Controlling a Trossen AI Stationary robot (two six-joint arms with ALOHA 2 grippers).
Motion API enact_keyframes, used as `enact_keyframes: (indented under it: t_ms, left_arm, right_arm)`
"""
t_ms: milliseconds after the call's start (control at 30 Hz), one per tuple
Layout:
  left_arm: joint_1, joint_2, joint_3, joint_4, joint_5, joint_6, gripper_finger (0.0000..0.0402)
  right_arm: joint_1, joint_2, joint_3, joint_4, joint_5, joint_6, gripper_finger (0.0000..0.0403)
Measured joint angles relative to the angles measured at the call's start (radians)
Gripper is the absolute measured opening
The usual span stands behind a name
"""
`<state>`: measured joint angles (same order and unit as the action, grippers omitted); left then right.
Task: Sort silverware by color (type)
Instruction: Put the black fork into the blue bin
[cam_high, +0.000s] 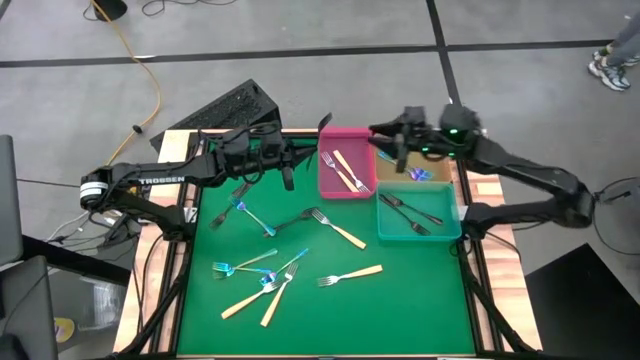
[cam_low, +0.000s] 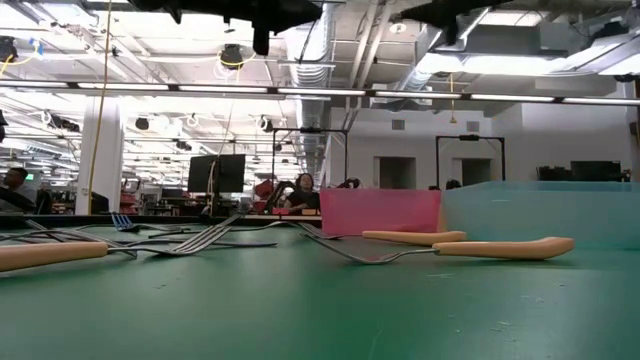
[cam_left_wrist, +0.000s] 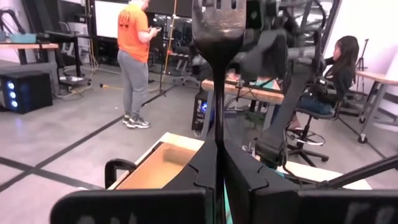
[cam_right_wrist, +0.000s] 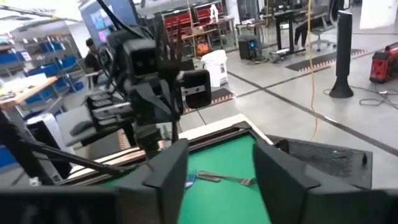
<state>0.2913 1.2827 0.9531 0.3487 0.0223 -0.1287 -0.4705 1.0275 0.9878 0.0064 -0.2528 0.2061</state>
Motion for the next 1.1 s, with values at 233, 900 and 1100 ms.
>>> enact_keyframes:
  t_ms: [233,900,1100]
  left_arm:
    - [0.000,0.000,0.000,0.009,0.000,0.000,0.0000]
    - [0.000,0.000,0.000,0.009,-0.003,0.042,0.0000]
    - [-0.001,0.000,0.000,0.009,-0.003,0.046,0.0000]
  right_arm:
    - [0.052,0.184,0.010,0.270,0.017,0.055,0.0275]
    - [0.092,0.505,0.311,0.288,-0.165,0.082,0.0276]
    - [0.100,0.515,0.318,0.289,-0.170,0.082,0.0270]
